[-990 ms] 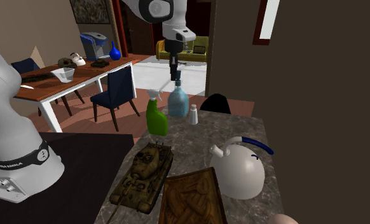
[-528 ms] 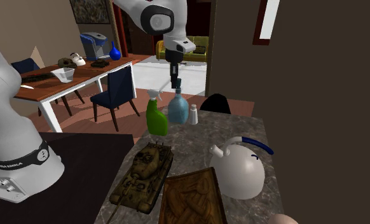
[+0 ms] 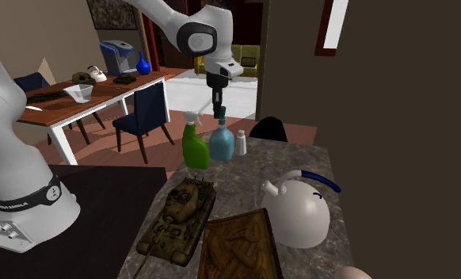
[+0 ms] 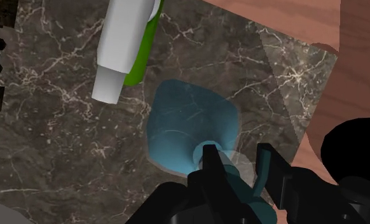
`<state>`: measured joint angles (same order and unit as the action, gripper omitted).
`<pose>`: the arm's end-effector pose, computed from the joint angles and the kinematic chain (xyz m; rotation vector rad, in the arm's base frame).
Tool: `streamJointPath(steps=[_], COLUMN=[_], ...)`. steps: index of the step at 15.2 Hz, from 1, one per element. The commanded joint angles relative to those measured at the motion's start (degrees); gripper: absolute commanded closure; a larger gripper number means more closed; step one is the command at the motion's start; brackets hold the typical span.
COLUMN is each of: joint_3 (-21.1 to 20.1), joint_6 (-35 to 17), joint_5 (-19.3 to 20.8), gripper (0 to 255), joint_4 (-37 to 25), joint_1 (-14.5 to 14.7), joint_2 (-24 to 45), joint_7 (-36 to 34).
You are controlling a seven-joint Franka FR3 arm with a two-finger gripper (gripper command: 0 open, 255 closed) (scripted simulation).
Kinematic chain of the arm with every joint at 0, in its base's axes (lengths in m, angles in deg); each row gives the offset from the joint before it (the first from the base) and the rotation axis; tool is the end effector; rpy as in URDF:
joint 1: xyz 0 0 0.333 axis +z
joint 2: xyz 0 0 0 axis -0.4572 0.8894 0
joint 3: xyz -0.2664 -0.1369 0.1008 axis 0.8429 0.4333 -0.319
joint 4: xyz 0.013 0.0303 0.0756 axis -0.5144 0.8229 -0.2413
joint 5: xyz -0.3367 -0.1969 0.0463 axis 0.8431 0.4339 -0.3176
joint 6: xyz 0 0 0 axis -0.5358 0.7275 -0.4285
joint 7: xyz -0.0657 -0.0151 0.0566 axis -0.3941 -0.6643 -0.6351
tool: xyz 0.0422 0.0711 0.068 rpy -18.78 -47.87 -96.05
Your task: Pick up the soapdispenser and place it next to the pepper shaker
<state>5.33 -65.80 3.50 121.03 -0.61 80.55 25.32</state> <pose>0.4587 0.3359 0.3436 -3.0068 -0.1488 0.0841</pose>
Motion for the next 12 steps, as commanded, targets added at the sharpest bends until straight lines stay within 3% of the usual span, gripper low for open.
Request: streamJointPath(steps=[1, 5, 6, 12], joint_3=[0.00, 0.00, 0.00, 0.08], joint_6=[-0.13, -0.13, -0.14, 1.63], joint_5=[0.00, 0.00, 0.00, -0.03], gripper=[255, 255, 0, 0], joint_4=[0.02, 0.02, 0.02, -0.62], joint_1=[0.00, 0.00, 0.00, -0.17], joint_2=[0.06, 0.06, 0.06, -1.05], joint_7=[0.02, 0.02, 0.02, 0.05])
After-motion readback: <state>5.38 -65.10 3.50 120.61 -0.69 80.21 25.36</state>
